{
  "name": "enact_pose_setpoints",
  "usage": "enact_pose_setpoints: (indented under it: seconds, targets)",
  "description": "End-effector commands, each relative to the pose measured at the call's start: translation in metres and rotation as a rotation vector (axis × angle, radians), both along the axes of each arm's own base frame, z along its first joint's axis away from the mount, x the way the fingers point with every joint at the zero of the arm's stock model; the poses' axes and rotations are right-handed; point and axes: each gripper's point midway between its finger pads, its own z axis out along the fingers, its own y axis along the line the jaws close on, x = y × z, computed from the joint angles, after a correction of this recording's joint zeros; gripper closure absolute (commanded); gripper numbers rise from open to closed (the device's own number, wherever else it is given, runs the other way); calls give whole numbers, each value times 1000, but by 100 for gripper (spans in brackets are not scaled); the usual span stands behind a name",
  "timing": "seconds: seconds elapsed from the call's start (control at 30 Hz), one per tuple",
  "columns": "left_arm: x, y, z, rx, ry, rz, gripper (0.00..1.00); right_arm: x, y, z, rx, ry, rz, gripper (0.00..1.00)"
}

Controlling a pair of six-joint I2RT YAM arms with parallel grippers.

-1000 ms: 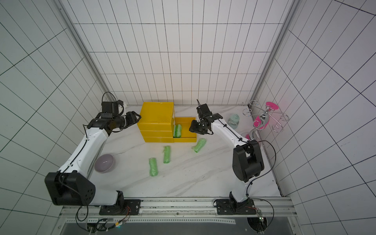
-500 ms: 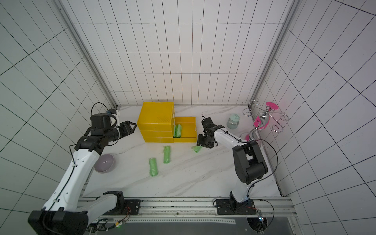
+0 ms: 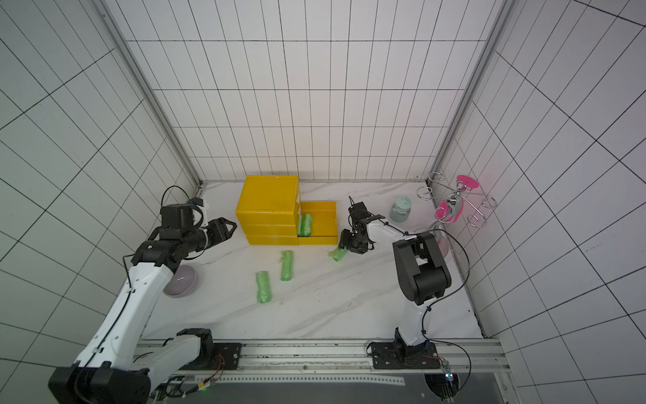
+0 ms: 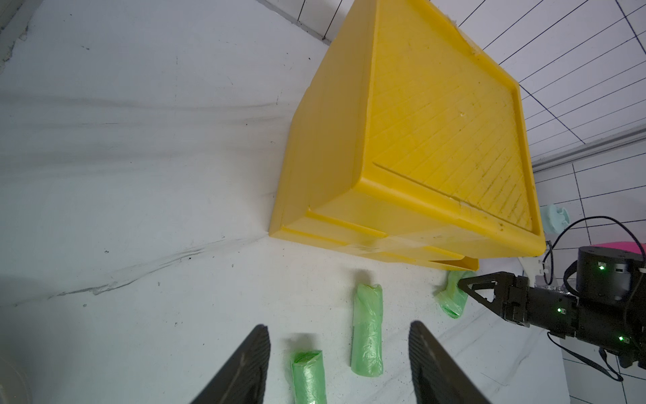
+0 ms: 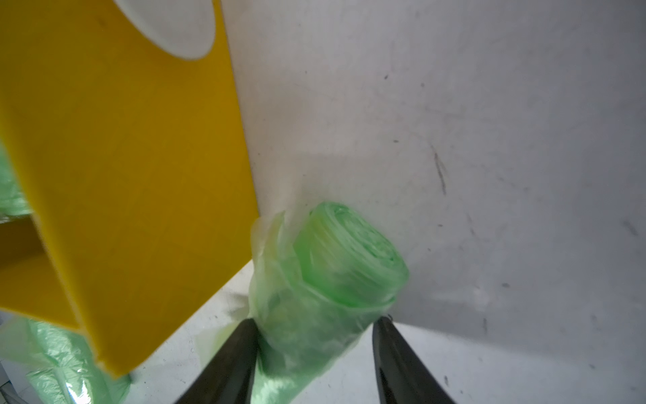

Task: Sort the rolls of trash bags by color and place them into the drawer
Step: Pick up the roll of trash bags from the center of the board.

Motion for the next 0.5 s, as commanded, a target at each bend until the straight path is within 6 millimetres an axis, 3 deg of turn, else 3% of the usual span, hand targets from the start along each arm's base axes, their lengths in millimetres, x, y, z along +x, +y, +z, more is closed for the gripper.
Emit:
enact_pose_setpoints:
  seconds: [0.0,0.27,0.47]
  targets:
    - [2,-2,1,-6,-14,-8,37,0,-4,-11,-27,34,-2,50]
    - [7,-1,8,5,-28,-15,37,1,-6,-1,-33,15,8,74]
    - [21,2,24,32,-55,-15,37,-7,-18,40,-82,-58,32,79]
